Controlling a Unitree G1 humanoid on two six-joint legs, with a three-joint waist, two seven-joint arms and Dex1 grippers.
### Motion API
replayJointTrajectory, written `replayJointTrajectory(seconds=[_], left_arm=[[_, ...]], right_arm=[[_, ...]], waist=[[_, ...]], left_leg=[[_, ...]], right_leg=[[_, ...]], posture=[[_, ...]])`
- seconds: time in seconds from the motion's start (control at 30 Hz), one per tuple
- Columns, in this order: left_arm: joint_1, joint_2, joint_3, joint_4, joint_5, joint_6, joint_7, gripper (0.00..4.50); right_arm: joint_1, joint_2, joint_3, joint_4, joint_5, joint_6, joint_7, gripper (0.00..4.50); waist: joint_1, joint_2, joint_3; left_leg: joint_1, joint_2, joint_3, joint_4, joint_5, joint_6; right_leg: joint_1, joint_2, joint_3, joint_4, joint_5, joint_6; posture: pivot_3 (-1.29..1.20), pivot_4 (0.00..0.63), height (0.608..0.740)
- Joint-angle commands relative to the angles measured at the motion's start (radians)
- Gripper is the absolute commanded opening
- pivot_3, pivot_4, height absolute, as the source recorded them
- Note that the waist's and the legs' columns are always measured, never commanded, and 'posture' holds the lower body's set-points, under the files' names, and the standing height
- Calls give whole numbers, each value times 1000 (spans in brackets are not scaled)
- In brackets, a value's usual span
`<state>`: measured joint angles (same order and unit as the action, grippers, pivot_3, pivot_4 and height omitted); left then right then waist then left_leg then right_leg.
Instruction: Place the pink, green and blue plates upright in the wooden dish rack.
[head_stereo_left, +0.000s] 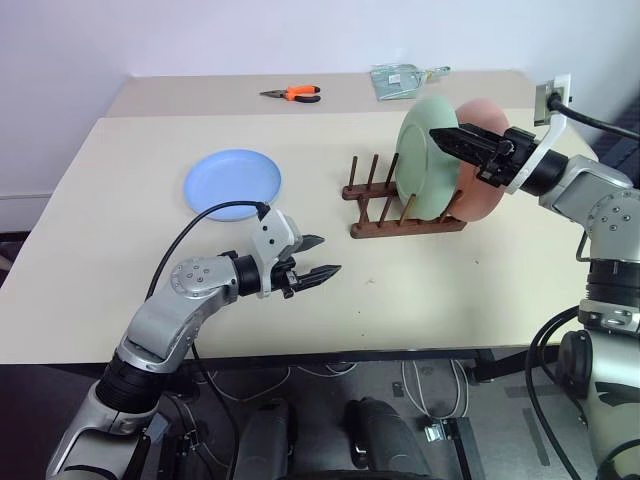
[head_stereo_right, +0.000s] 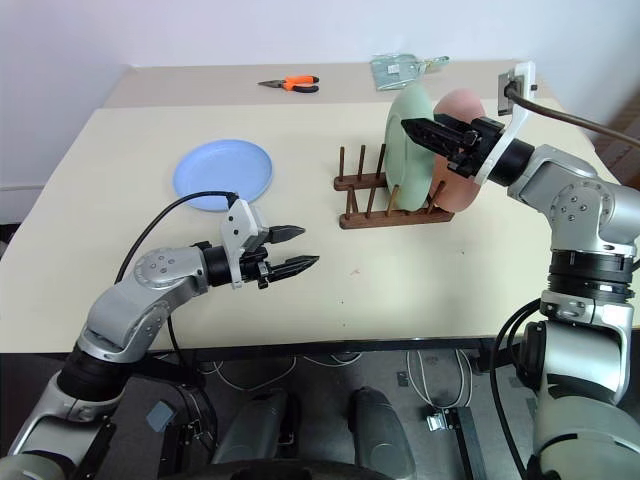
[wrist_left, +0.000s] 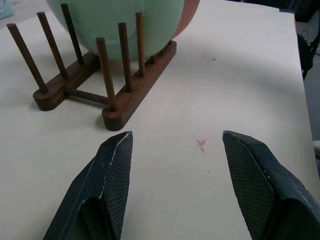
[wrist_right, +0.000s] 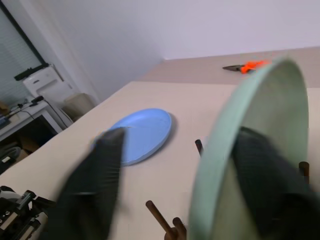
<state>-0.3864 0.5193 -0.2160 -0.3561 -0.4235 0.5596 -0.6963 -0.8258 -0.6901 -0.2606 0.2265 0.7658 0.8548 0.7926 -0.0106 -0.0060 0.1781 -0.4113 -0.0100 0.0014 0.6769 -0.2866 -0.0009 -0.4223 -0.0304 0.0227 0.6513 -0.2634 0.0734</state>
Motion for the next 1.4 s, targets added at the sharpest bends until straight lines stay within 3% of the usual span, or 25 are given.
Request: replayJointTrajectory(seconds=[0.03, 0.33, 0.63, 0.87, 0.93, 1.0, 1.1, 1.23, 1.4], left_arm=[[-5, -3, 23, -32, 5, -16, -7, 2937], [-8, -13, 32, -27, 2, -14, -7, 2937], [-13, -22, 27, -14, 9, -17, -14, 2937], [-9, -45, 89, -14, -19, 9, 28, 2937], [-7, -83, 172, -10, -79, 54, 86, 2937], [-12, -118, 239, 3, -99, 73, 148, 3445], [-70, -193, 375, 100, -39, 127, 409, 4427], [-170, -347, 564, 201, 42, 222, 837, 4427], [-234, -444, 651, 242, 29, 305, 995, 4427]], right_arm=[[-37, -14, -13, -73, -29, -53, -15, 3991], [-31, -59, 35, -207, -124, -90, -41, 3991], [-7, -61, 43, -186, -166, -112, -25, 3991], [-28, -77, 64, -148, -268, -268, 2, 3991], [-21, -102, 88, -158, -321, -347, 30, 3991], [-22, -115, 104, -151, -375, -425, 27, 4056], [-59, -119, 126, -168, -411, -478, 34, 4056], [-9, -104, 220, -322, -421, -493, 107, 4056], [99, -19, 350, -496, -425, -482, 119, 4056]], waist=[[0, 0, 0], [0, 0, 0], [0, 0, 0], [0, 0, 0], [0, 0, 0], [0, 0, 0], [0, 0, 0], [0, 0, 0], [5, -4, -1]], left_leg=[[0, 0, 0, 0, 0, 0], [0, 0, 0, 0, 0, 0], [0, 0, 0, 0, 0, 0], [0, 0, 0, 0, 0, 0], [0, 0, 0, 0, 0, 0], [0, 0, 0, 1, 0, 0], [0, 0, 0, 2, 0, 0], [0, 1, 0, 4, 0, 0], [-1, 1, 0, 4, 0, 0]], right_leg=[[0, 0, 0, 0, 0, 0], [0, 0, 0, 0, 0, 0], [0, 0, 0, 0, 0, 0], [0, 0, 0, 0, 0, 0], [0, 0, 0, 0, 0, 0], [0, 0, 0, 0, 0, 0], [0, 1, 0, 1, 0, 0], [-1, 2, 0, 4, 0, 1], [0, 2, 0, 4, 0, 1]], posture=[[0, 150, 740], [0, 150, 740], [0, 150, 740], [0, 150, 740], [0, 150, 740], [0, 150, 740], [0, 150, 740], [0, 150, 740], [0, 150, 740]])
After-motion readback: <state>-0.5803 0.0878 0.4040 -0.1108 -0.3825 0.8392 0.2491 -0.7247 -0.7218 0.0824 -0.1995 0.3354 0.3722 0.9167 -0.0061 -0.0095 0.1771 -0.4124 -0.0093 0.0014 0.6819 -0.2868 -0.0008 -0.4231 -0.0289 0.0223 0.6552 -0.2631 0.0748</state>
